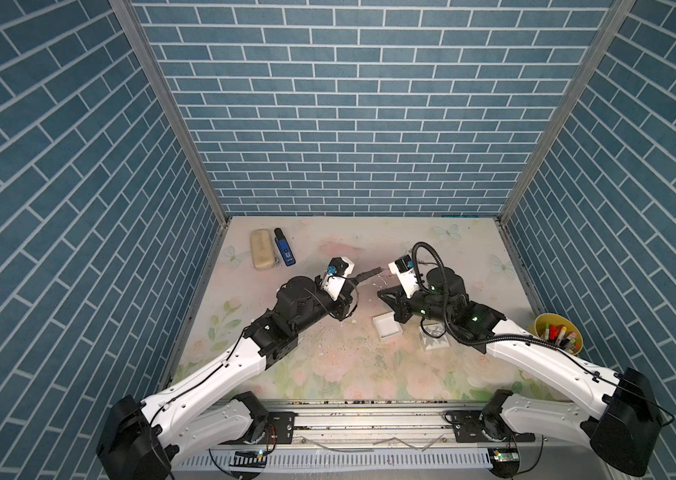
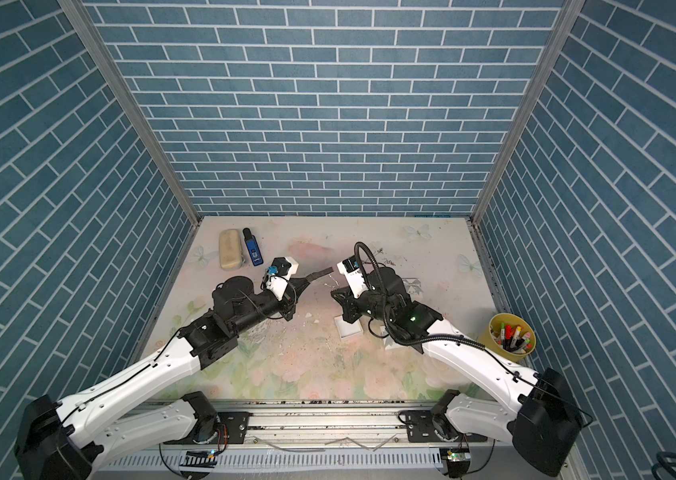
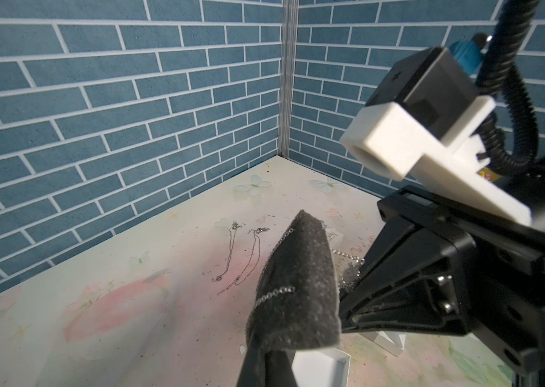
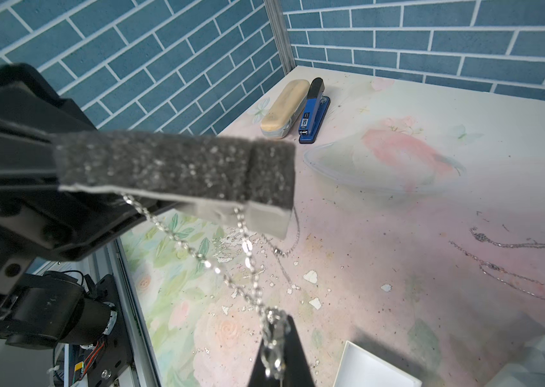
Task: Take the necklace out of the lift-off lid jewelry box
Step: Pick up the necklace from the inner lining, then place the necklace at the center of the board.
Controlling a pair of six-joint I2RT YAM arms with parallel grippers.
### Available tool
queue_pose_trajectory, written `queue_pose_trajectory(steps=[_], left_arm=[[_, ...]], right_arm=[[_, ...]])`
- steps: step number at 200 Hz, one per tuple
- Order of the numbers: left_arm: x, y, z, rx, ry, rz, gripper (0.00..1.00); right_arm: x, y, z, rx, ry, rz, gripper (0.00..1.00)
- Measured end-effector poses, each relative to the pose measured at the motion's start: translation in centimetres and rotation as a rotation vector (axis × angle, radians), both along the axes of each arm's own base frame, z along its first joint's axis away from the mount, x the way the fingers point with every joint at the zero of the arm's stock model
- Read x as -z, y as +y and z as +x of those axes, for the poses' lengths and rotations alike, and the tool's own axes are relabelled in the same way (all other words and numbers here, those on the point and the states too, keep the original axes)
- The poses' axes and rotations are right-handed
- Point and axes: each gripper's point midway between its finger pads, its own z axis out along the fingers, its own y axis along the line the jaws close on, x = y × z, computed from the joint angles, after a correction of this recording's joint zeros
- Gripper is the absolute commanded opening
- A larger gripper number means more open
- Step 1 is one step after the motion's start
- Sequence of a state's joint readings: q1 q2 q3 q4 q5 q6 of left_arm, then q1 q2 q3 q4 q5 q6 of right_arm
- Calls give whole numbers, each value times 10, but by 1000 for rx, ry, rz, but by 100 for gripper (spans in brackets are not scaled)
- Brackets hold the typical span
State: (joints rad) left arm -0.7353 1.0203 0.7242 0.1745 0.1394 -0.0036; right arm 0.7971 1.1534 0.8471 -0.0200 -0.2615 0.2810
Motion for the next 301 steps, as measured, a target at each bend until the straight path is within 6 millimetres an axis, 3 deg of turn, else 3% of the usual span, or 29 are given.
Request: queue_pose_trajectory(steps=[62, 124, 201, 301], left_arm=[[18, 2, -1, -6, 40, 40, 0], [53, 7, -8, 12, 91, 144, 0], [79, 7, -26, 100, 114, 217, 0], [85, -3, -48, 236, 129, 216, 0]], right_arm=[[-33, -9, 2, 41, -53, 26, 0], [-77, -6, 14, 73, -106, 54, 0], [-66, 7, 32, 92, -45, -38, 0], [-63, 9, 64, 174, -8, -128, 0]])
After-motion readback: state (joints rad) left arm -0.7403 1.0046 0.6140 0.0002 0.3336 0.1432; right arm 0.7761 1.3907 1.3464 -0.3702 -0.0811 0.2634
